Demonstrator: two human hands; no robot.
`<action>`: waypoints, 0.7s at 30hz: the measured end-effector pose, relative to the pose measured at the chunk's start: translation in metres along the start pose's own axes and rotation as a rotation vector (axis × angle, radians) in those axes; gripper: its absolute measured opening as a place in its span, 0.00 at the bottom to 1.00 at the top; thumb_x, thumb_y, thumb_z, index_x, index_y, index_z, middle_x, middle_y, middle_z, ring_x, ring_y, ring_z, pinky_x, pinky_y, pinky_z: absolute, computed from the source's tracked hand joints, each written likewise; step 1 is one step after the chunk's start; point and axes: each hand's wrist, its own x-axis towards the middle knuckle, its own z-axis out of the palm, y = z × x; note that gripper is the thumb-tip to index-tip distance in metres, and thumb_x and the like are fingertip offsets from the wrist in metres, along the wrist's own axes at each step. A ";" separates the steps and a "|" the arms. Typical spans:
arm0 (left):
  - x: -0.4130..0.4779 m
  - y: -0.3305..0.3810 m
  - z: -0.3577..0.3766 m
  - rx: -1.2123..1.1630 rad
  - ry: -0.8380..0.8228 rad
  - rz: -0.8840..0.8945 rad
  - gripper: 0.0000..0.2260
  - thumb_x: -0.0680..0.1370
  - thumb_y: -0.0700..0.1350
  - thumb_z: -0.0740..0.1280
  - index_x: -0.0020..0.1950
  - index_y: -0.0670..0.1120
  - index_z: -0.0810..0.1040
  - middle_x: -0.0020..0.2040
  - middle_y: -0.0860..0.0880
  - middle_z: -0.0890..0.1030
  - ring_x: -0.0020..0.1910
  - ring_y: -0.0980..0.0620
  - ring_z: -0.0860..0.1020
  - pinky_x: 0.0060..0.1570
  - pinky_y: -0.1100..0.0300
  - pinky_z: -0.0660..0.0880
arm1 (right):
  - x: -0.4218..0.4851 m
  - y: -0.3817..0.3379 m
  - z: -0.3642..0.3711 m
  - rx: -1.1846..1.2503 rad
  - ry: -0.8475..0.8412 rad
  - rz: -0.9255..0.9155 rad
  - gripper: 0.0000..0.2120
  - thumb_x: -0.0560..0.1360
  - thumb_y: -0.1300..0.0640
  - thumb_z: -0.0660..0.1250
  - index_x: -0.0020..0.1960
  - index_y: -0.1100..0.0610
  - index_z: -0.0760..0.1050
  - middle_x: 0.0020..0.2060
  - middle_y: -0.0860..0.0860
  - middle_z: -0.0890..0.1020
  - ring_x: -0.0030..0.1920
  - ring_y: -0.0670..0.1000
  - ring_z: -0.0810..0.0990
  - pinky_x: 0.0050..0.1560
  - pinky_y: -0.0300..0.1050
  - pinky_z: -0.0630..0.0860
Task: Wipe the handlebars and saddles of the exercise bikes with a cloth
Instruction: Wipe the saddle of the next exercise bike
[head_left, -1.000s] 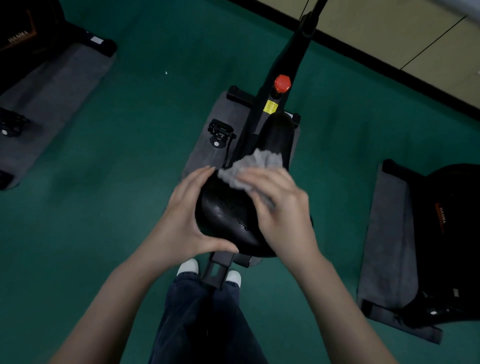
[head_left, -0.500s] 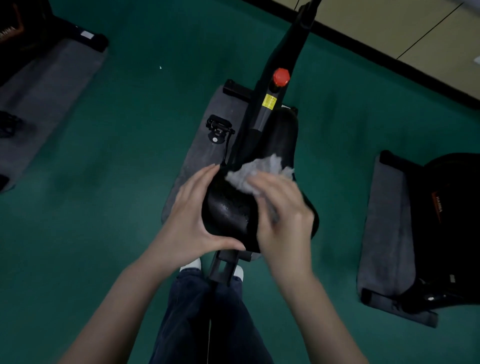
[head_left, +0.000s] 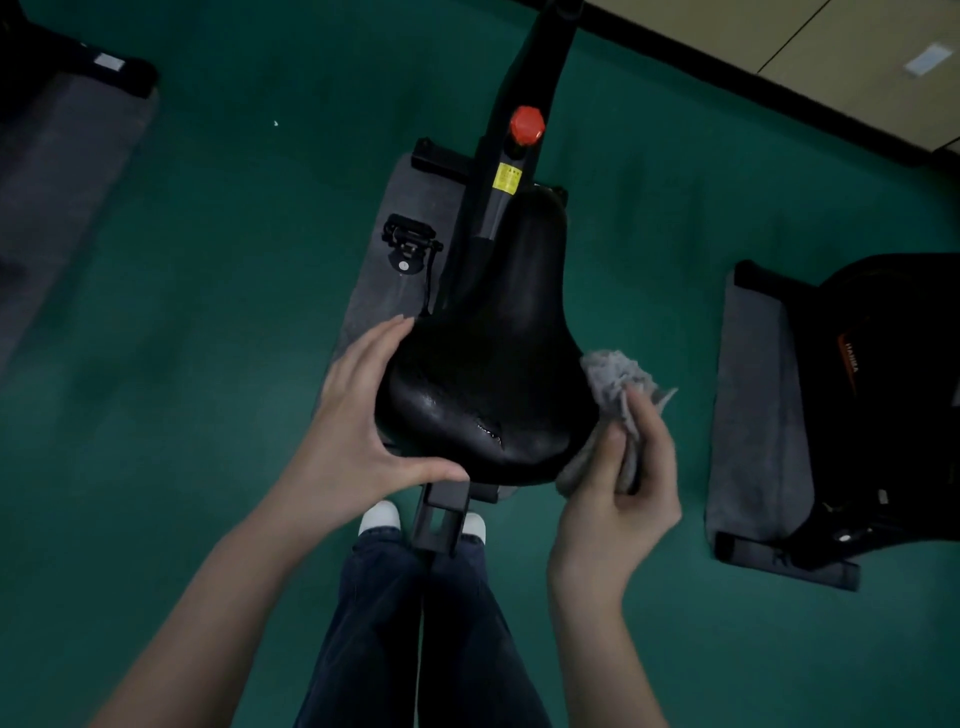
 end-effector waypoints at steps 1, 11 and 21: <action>0.000 0.000 0.000 0.002 0.001 0.004 0.52 0.53 0.66 0.75 0.72 0.65 0.54 0.69 0.73 0.53 0.72 0.68 0.53 0.68 0.70 0.50 | -0.008 0.000 -0.001 -0.018 -0.004 -0.034 0.14 0.78 0.65 0.60 0.59 0.52 0.76 0.58 0.49 0.79 0.64 0.48 0.75 0.65 0.41 0.71; 0.000 -0.001 0.003 -0.010 0.012 0.038 0.53 0.52 0.65 0.78 0.70 0.67 0.54 0.67 0.77 0.52 0.71 0.69 0.53 0.65 0.76 0.50 | 0.039 0.033 -0.004 0.340 0.107 0.492 0.12 0.80 0.65 0.60 0.57 0.51 0.76 0.58 0.54 0.80 0.61 0.52 0.78 0.66 0.54 0.72; 0.000 -0.007 0.008 -0.019 0.048 0.056 0.53 0.51 0.65 0.78 0.70 0.66 0.54 0.68 0.73 0.54 0.72 0.65 0.55 0.68 0.72 0.52 | -0.013 0.026 0.008 0.297 0.315 0.475 0.14 0.81 0.63 0.58 0.62 0.50 0.71 0.62 0.49 0.77 0.62 0.44 0.76 0.67 0.47 0.70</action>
